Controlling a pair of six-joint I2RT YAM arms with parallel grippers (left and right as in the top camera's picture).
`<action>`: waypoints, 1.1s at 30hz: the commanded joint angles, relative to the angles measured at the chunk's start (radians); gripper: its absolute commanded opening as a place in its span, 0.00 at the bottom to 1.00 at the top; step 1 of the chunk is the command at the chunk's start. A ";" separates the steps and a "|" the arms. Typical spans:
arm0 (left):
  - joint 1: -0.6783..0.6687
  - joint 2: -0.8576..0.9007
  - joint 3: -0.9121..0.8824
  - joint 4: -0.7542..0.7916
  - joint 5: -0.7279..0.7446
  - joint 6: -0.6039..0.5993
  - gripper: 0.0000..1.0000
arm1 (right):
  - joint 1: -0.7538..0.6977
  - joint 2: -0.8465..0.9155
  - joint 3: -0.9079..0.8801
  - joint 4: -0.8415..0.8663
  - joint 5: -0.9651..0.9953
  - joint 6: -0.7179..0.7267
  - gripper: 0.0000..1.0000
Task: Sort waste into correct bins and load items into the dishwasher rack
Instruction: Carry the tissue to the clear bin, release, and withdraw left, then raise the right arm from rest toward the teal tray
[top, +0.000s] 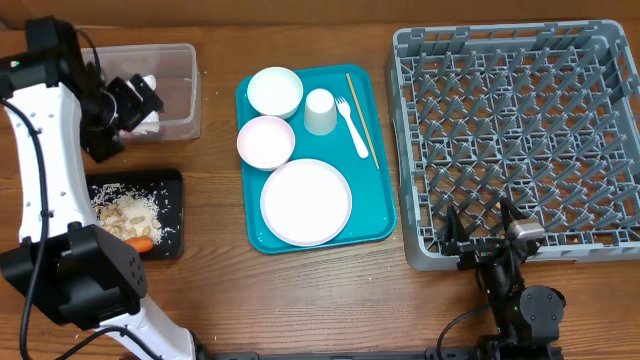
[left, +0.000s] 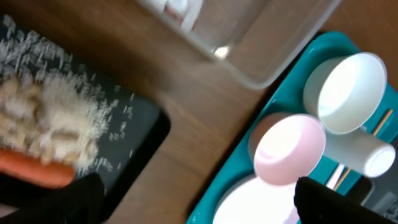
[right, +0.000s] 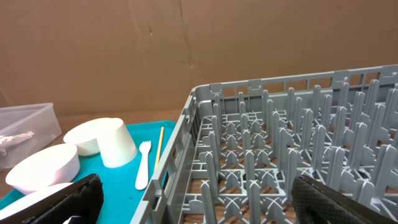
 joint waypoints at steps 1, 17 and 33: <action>0.059 -0.101 0.008 -0.053 0.023 0.000 1.00 | 0.004 -0.007 -0.010 0.005 0.010 0.005 1.00; 0.380 -0.403 -0.141 -0.169 -0.049 -0.346 1.00 | 0.004 -0.007 -0.010 0.005 0.010 0.005 1.00; 0.383 -0.390 -0.155 -0.181 -0.127 -0.346 1.00 | 0.004 -0.007 -0.010 0.215 -0.450 0.006 1.00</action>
